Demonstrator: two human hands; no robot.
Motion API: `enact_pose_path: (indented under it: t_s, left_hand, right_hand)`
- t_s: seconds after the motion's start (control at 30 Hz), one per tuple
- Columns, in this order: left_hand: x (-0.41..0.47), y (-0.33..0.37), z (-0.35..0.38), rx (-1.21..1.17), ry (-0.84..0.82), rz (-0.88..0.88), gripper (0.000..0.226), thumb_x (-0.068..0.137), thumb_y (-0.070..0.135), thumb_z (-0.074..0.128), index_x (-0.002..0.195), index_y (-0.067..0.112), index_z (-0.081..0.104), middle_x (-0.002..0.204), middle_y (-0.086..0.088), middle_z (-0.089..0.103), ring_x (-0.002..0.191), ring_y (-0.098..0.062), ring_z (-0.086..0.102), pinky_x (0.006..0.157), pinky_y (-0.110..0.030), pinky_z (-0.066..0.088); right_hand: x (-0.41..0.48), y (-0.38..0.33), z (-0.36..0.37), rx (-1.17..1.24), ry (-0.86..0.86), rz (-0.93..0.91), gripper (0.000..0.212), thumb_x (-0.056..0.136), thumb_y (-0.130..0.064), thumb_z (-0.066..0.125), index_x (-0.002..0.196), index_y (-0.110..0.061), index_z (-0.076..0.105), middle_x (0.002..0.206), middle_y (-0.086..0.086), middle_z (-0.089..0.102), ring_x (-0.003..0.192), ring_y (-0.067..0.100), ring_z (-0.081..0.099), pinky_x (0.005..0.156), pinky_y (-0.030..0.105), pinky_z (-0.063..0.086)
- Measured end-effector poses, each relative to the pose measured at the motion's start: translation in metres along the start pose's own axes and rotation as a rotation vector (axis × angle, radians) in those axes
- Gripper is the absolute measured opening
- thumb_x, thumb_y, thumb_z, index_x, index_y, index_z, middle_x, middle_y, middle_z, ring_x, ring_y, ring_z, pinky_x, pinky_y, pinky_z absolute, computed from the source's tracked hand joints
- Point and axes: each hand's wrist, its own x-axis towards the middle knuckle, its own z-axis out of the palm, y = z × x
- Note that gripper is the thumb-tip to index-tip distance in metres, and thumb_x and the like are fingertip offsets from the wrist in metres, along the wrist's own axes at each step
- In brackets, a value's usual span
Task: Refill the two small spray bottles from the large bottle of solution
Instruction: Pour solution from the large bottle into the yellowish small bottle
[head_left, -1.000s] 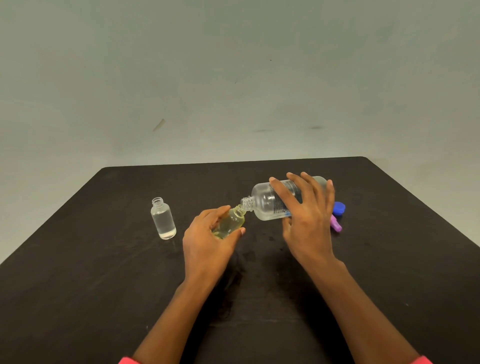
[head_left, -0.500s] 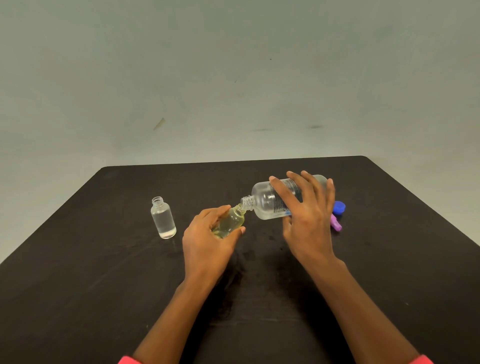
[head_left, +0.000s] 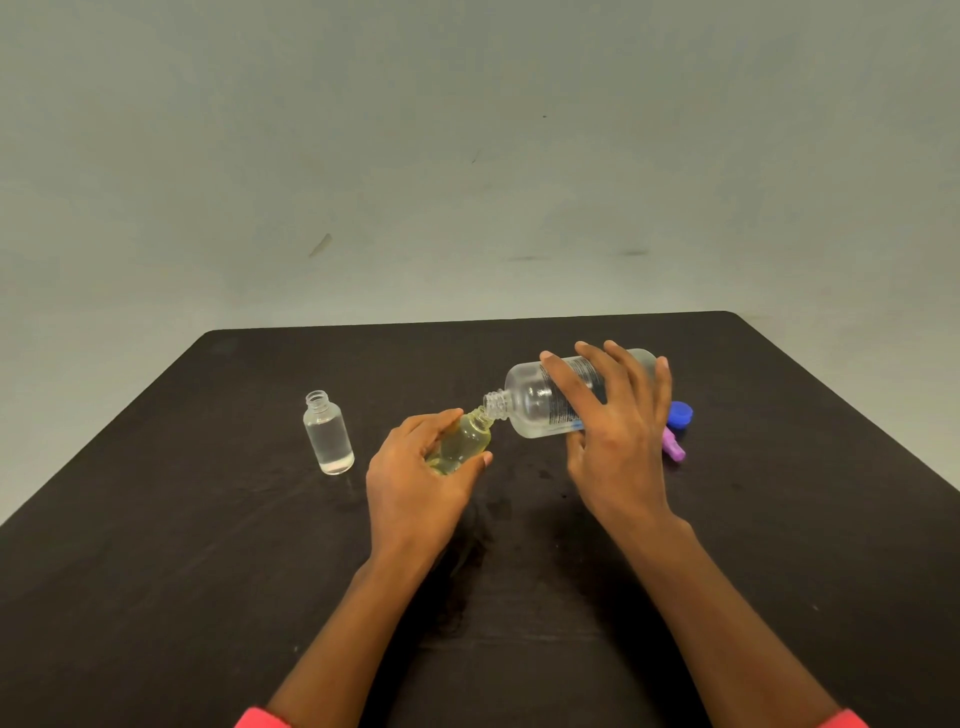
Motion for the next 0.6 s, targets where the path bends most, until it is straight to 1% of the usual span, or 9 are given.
enact_pose_path:
  t_s: [0.6]
  left_hand:
    - [0.0002,-0.0017,0.0001,0.005,0.004,0.011,0.047,0.063,0.02,0.086,0.107,0.026,0.07,0.1,0.014,0.066,0.097,-0.007,0.063,0.091,-0.038,0.052]
  right_hand:
    - [-0.0008,0.0001,-0.0003,-0.004,0.007,0.0,0.084,0.059,0.016,0.069,0.13,-0.026,0.053,0.131,0.011,0.054,0.13,0.03,0.039,0.113,0.057,0.013]
